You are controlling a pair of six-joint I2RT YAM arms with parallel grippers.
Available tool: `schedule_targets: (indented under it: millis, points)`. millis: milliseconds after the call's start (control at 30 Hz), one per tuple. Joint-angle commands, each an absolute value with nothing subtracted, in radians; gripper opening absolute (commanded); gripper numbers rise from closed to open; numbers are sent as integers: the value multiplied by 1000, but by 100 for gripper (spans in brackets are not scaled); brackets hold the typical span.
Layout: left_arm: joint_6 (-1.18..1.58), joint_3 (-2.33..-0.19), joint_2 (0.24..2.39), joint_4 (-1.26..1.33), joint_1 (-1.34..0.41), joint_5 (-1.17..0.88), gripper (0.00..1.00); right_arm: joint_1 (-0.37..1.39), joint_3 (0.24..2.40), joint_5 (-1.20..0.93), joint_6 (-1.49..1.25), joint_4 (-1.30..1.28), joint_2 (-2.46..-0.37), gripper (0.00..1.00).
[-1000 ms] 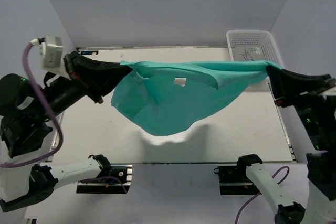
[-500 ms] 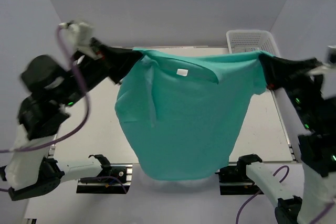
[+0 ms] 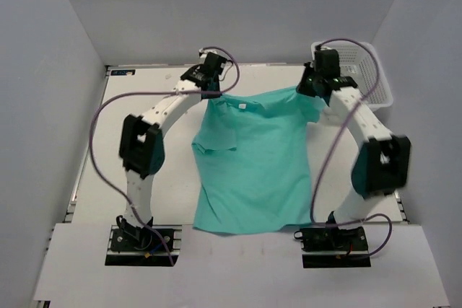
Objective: Fold and stack the t-shirts
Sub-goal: Flatten out the tshirt
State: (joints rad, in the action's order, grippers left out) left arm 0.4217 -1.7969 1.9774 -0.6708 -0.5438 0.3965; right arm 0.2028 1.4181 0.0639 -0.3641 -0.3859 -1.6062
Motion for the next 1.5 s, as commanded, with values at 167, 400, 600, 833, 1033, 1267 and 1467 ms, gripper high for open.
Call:
schedule_targets:
  millis: [167,400,600,833,1033,1267,1467]
  points:
    - [460,-2078,2165,-806,-433,427,99,213,1573,29,-308,-364,-1723,90]
    - [351,-1784,1967,-540,-449,165,99,239,1251,-133,-345,-293,-1505,90]
    - [287,-1891,2138,-546,-471,-106,99,267,930,-189,-431,-278,-1277,90]
    - [287,-2048,2339,-523,-471,-89,99,299,686,-226,-480,-266,-1204,90]
    - [310,-1967,2339,-520,-462,12,99,307,686,-152,-460,-293,-1360,90]
    - [589,-1699,2215,-706,-433,420,99,298,842,-57,-459,-321,-1590,90]
    - [753,-1303,1946,-715,-442,388,99,287,1127,24,-413,-357,-1926,90]
